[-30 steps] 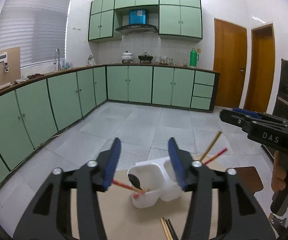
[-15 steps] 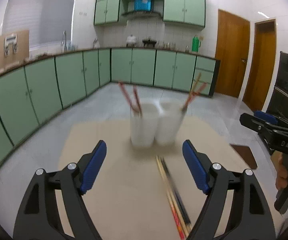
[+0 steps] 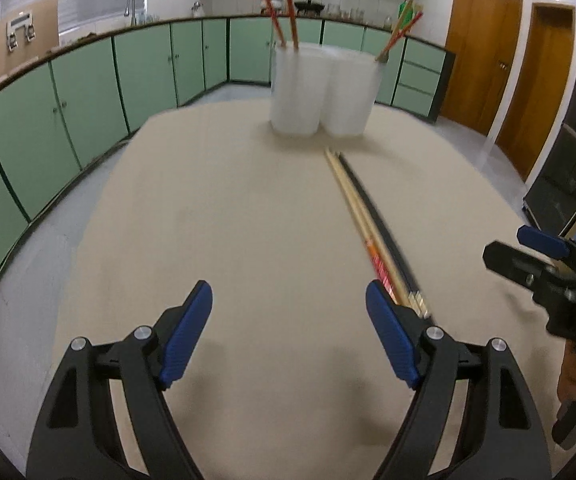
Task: Organize utensils
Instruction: 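Move both open grippers back to the remaining chopsticks, then close the right gripper on the end of a black chopstick, then grasp a red-patterned chopstick with the left gripper while the right gripper holds the black one, then lift both chopsticks and carry them over the white holder, then open both grippers to drop the chopsticks into the holder, then move both open grippers back to the last wooden and black chopsticks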
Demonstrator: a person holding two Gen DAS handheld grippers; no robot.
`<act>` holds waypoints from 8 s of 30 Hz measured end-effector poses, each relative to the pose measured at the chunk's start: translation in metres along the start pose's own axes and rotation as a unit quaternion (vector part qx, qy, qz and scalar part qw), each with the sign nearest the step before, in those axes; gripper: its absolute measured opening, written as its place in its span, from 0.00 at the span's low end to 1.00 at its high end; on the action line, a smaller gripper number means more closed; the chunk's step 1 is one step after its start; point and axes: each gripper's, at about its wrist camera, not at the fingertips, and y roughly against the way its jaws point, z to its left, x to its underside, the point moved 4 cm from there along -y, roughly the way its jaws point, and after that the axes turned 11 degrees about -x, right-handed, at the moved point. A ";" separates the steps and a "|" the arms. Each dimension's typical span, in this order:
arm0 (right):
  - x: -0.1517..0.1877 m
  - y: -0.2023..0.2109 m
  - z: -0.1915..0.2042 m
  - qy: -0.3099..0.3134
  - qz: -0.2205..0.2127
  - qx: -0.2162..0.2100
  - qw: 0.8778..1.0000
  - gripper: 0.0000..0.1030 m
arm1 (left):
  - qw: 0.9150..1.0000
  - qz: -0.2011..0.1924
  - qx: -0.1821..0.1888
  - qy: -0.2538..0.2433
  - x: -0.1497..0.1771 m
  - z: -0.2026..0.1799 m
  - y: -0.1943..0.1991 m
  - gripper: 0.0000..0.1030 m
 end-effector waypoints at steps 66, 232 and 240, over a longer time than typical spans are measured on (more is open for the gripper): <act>0.036 -0.009 -0.012 0.006 0.042 0.010 0.999 0.06 | 0.998 0.047 -0.006 -0.027 0.017 -0.046 -0.026 0.77; -0.021 0.019 -0.003 0.016 -0.052 0.021 0.998 0.94 | 0.999 -0.047 -0.026 0.006 -0.017 0.006 0.018 0.86; 0.021 -0.004 0.014 0.025 0.002 0.016 1.000 0.88 | 0.999 -0.018 -0.040 0.009 0.003 0.019 0.011 0.86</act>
